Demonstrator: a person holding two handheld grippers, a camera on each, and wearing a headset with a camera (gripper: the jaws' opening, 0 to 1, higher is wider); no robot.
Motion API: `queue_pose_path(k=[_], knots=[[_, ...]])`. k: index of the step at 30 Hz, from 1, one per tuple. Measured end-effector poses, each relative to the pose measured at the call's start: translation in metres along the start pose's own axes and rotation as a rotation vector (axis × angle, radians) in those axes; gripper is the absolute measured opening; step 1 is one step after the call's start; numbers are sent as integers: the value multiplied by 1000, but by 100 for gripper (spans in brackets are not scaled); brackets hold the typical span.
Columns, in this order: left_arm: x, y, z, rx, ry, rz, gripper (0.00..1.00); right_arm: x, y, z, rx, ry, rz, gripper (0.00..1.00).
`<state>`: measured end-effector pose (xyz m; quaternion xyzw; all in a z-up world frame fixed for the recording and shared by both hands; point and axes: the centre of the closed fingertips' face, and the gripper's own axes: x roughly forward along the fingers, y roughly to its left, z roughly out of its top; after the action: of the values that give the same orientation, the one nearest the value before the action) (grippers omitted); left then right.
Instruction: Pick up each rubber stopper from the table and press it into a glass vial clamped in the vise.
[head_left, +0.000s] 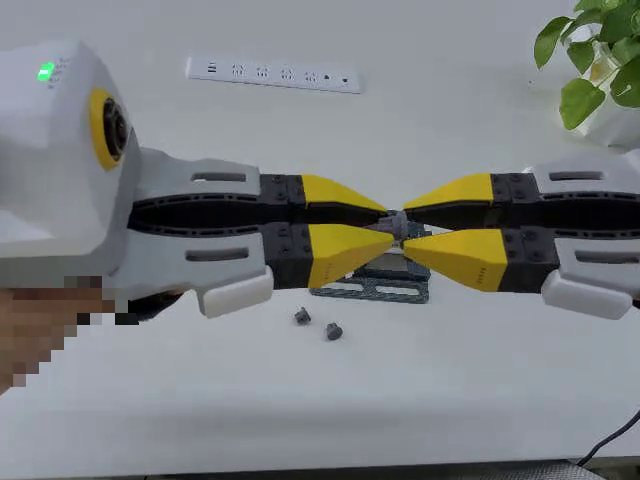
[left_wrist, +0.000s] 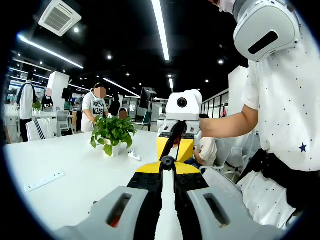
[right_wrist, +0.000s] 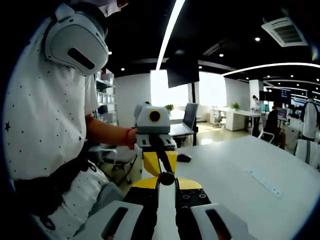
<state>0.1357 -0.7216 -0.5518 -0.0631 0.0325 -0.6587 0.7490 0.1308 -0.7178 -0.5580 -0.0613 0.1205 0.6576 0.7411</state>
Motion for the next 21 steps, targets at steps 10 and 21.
queue_pose_path(k=[10,21], knots=[[-1,-4,3,-11,0,-24,4,0,5,4,4,-14,22,8],[-3,-3,4,-15,-8,-33,4,0,7,7,-1,-14,32,7]])
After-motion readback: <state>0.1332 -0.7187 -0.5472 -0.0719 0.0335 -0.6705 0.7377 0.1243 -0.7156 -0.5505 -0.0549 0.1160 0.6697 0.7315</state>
